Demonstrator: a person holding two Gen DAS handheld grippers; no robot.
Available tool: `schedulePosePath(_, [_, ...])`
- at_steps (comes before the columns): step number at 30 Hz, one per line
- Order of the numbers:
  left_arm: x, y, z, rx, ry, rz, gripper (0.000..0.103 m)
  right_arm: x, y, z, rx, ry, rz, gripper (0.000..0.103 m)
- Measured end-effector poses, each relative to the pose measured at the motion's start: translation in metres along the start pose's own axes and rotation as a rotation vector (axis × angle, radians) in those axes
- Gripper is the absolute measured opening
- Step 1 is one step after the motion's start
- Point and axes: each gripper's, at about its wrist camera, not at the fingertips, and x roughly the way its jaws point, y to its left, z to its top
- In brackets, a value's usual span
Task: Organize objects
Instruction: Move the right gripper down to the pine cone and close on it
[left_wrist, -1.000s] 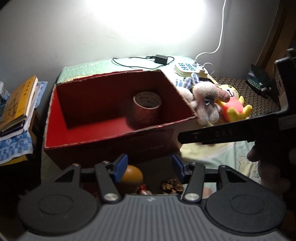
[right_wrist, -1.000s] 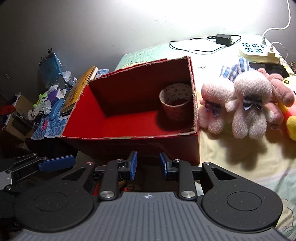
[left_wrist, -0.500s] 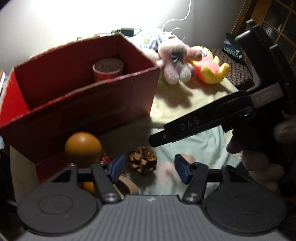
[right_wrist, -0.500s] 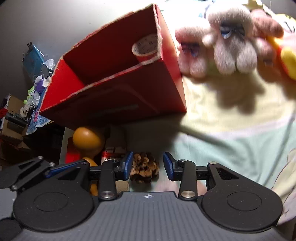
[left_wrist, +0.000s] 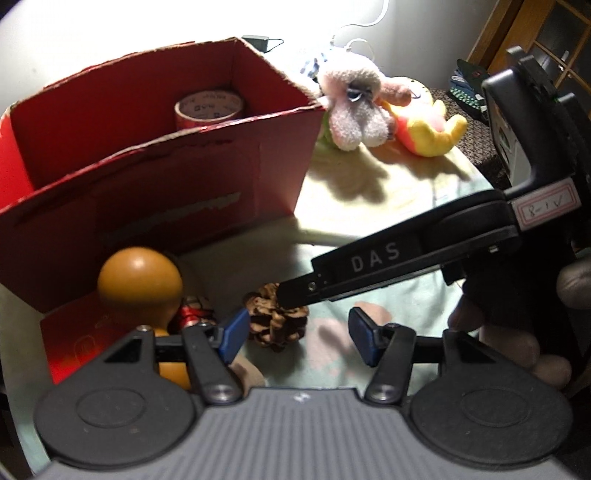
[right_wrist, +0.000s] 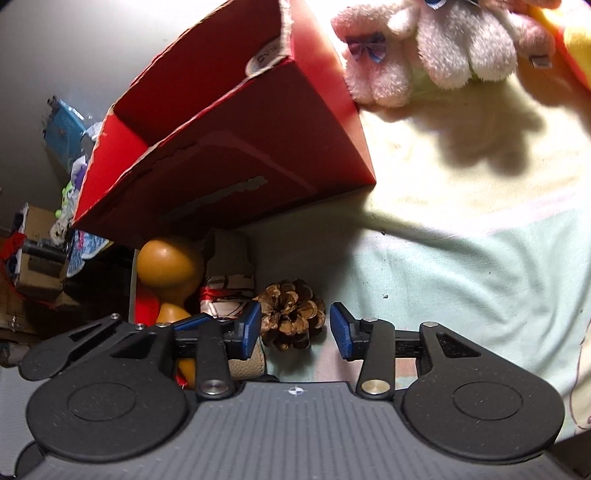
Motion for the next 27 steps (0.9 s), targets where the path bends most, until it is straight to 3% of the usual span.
schedulePosePath(10, [0.029, 0.007, 0.006, -0.043, 0.065, 0.014, 0.05, 0.011, -0.016, -0.001, 0.081, 0.035, 0.064, 0.049])
schedulePosePath(27, [0.038, 0.012, 0.005, -0.068, 0.095, 0.047, 0.047, 0.008, -0.008, 0.001, 0.034, 0.071, 0.076, 0.047])
